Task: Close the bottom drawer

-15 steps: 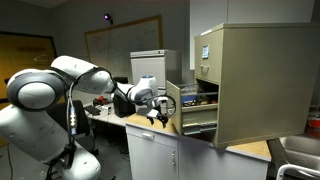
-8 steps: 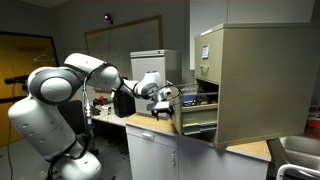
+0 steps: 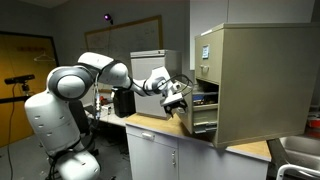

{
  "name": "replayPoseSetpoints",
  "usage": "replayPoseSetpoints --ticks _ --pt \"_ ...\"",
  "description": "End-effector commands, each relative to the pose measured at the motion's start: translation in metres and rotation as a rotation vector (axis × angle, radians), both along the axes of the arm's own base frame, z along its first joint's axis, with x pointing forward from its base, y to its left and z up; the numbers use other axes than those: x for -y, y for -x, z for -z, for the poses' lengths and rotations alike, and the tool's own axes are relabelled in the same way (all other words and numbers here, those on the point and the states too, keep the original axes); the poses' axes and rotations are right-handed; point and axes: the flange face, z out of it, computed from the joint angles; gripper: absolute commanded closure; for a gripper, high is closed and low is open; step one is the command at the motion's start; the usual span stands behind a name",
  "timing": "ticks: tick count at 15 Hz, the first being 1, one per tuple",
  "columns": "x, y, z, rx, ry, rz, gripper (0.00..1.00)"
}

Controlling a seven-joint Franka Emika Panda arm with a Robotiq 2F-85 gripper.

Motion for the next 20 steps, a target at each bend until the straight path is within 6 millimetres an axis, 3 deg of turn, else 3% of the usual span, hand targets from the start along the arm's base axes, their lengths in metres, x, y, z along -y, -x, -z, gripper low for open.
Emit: replayPoseSetpoints --ticks 1,7,10,13,14,18,20 --pt "0.069 -0.031 -0.036 0.091 0.129 0.074 0.0" --pt "0.147 -0.054 -0.081 0.228 0.144 0.255 0.0" --pt "0.18 -0.076 -0.089 0.284 0.139 0.325 0.0" --pt "0.159 -0.077 -0.067 0.217 -0.012 0.343 0.0" --pt "0.163 -0.058 -0.073 0.202 0.033 0.334 0.0" --pt "0.166 -0.059 -0.067 0.194 0.002 0.35 0.0" --pt "0.164 -0.046 -0.056 0.164 -0.005 0.375 0.0"
